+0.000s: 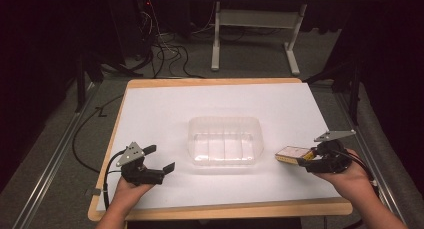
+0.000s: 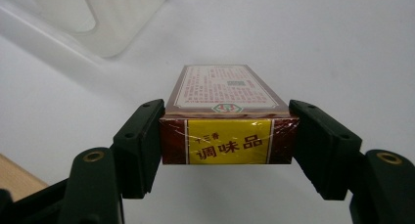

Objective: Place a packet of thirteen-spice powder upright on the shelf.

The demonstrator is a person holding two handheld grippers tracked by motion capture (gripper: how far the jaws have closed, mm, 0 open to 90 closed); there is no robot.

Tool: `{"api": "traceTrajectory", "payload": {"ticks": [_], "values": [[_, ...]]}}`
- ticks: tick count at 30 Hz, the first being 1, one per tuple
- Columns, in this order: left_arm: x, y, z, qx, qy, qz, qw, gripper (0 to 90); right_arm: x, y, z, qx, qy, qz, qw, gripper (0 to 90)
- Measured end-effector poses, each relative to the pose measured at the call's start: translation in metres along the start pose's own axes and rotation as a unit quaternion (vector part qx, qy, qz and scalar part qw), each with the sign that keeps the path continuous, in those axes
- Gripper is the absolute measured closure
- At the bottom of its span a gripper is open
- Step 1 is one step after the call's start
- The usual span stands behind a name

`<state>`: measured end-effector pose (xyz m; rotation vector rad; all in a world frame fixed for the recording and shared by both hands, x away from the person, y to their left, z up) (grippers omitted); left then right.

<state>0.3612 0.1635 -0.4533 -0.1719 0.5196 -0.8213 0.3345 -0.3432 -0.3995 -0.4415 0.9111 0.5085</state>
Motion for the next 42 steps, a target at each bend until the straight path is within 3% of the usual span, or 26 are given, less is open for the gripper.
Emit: {"api": "traceTrajectory", "payload": {"ticks": [7, 14, 23, 34, 42], "values": [[0.0, 0.0, 0.0, -0.001, 0.0, -0.001, 1.0, 2.7, -0.003, -0.002, 0.014, -0.023, 0.041, 0.012, 0.9988, 33.2], [0.0, 0.0, 0.0, 0.0, -0.001, -0.001, 1.0, 2.8, -0.004, -0.002, 0.03, -0.05, 0.087, 0.021, 0.9947, 33.2], [-0.002, 0.0, 0.001, 0.002, -0.003, -0.003, 1.0, 2.8, 0.0, -0.001, 0.045, -0.063, 0.124, 0.027, 0.9899, 33.2], [-0.001, -0.001, 0.001, 0.0, -0.003, -0.007, 1.0, 2.8, 0.008, -0.001, 0.07, -0.09, 0.181, 0.039, 0.9785, 33.2], [-0.001, -0.001, 0.001, 0.001, -0.002, -0.008, 1.0, 2.8, 0.004, 0.004, 0.085, -0.123, 0.202, 0.061, 0.9698, 33.2]]}}
Point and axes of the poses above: each handheld gripper's, and its own axes: x roughly forward along the jaws, z roughly out of its top, y roughly to its left, the point moved 3 cm from there along x, roughly forward along the jaws, and after that the axes turned 11 degrees about -x, right-handed, at the moved point
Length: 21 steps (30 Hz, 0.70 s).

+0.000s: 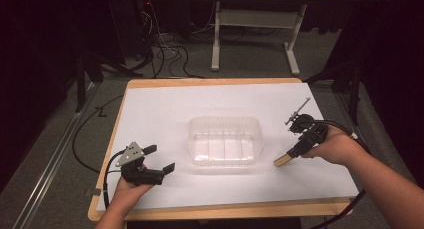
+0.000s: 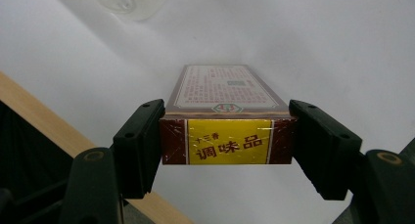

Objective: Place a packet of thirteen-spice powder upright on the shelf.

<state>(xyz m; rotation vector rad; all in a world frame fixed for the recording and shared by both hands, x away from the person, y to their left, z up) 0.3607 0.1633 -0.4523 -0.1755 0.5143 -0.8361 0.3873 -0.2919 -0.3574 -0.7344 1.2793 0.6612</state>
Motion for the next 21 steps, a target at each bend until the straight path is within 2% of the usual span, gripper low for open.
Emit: {"api": "traceTrajectory", "payload": {"ticks": [2, 4, 5, 10, 19, 21], "values": [[0.0, 0.0, 0.0, -0.001, -0.001, 0.0, 1.0, 2.8, -0.004, 0.001, 0.002, -0.013, 0.007, 0.004, 0.9999, 33.2], [0.0, 0.0, 0.0, 0.0, -0.001, -0.001, 1.0, 2.8, -0.01, 0.002, 0.005, -0.015, 0.012, 0.004, 0.9998, 33.2], [0.0, 0.0, 0.0, 0.0, -0.001, -0.001, 1.0, 2.8, -0.011, 0.001, 0.006, -0.027, 0.008, 0.004, 0.9996, 33.2], [0.0, 0.0, 0.0, -0.001, 0.0, 0.0, 1.0, 2.8, -0.024, 0.001, 0.01, -0.042, 0.007, 0.006, 0.9991, 33.1], [0.0, 0.0, 0.0, 0.0, 0.0, 0.0, 1.0, 2.8, -0.053, 0.003, 0.02, -0.057, 0.005, -0.002, 0.9984, 33.2], [0.0, 0.0, -0.001, 0.001, 0.002, 0.0, 1.0, 2.8, -0.064, 0.004, 0.025, -0.062, 0.004, -0.004, 0.9981, 33.2]]}}
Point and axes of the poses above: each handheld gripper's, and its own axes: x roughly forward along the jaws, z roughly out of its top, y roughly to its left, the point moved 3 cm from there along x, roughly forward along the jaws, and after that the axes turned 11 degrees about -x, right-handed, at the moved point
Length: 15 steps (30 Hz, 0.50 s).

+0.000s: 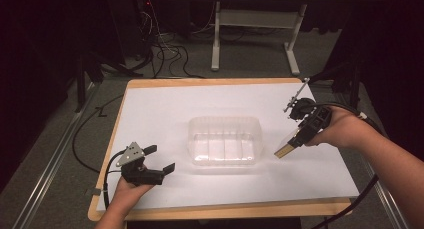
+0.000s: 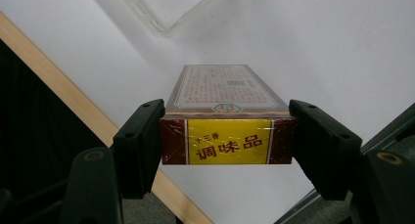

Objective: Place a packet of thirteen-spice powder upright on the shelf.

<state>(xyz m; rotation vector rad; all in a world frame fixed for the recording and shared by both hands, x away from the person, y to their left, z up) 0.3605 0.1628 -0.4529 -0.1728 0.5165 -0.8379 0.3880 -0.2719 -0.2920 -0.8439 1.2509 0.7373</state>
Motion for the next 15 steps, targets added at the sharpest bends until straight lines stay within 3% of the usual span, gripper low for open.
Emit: {"api": "traceTrajectory", "payload": {"ticks": [7, 15], "values": [[0.0, 0.0, 0.0, -0.001, -0.001, 0.0, 1.0, 2.8, -0.017, 0.002, 0.011, -0.011, 0.002, -0.006, 0.9999, 33.2], [-0.002, 0.0, 0.0, -0.004, -0.002, -0.003, 1.0, 2.8, -0.032, 0.011, 0.035, -0.036, -0.016, -0.008, 0.9992, 33.2]]}}
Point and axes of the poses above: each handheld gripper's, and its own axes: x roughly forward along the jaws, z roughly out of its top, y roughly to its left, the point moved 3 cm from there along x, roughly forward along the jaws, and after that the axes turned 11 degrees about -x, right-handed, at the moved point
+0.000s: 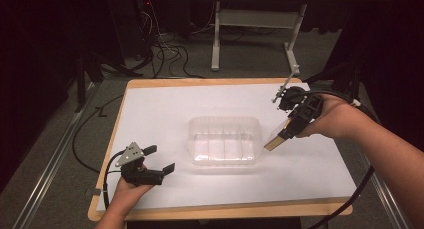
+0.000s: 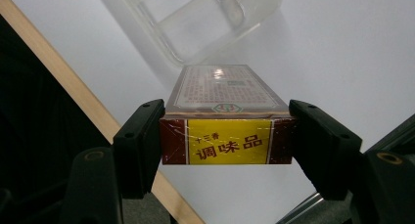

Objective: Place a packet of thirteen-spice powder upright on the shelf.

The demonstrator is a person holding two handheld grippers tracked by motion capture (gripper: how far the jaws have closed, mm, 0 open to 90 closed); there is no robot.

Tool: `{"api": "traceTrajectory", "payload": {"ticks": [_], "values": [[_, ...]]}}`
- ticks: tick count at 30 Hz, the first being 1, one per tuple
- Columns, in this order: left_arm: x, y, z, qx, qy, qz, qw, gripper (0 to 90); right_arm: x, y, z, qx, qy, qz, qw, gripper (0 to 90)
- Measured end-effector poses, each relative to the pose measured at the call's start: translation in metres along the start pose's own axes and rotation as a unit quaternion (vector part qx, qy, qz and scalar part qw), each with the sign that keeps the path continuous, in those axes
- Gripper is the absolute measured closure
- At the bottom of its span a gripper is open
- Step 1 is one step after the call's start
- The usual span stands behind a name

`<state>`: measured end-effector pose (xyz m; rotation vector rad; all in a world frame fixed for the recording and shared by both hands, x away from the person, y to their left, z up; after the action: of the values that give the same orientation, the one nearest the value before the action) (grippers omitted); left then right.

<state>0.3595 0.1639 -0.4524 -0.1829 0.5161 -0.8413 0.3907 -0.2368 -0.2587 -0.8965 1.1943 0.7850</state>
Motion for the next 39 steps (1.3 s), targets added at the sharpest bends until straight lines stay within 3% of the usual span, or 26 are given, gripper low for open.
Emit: {"api": "traceTrajectory", "payload": {"ticks": [12, 17, 25, 39], "values": [[0.0, 0.001, 0.0, 0.0, 0.001, 0.0, 1.0, 2.8, 0.02, 0.008, 0.041, -0.048, -0.009, 0.013, 0.9987, 33.1], [-0.001, 0.001, 0.0, 0.0, -0.001, 0.0, 1.0, 2.8, 0.033, 0.008, 0.053, -0.06, 0.003, 0.018, 0.998, 33.1], [-0.003, 0.0, 0.0, 0.002, -0.004, -0.001, 1.0, 2.8, 0.048, 0.001, 0.059, -0.069, 0.018, 0.026, 0.9971, 33.1], [-0.002, 0.002, 0.0, 0.002, 0.001, 0.001, 1.0, 2.9, 0.079, -0.008, 0.066, -0.112, 0.033, 0.038, 0.9924, 33.0]]}}
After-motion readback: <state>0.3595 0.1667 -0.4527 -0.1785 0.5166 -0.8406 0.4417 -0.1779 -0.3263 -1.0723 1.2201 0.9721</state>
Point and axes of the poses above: each handheld gripper's, and its own axes: x roughly forward along the jaws, z roughly out of its top, y roughly to its left, the point moved 3 cm from there along x, roughly forward along the jaws, and after that the axes turned 11 degrees about -x, right-handed, at the moved point
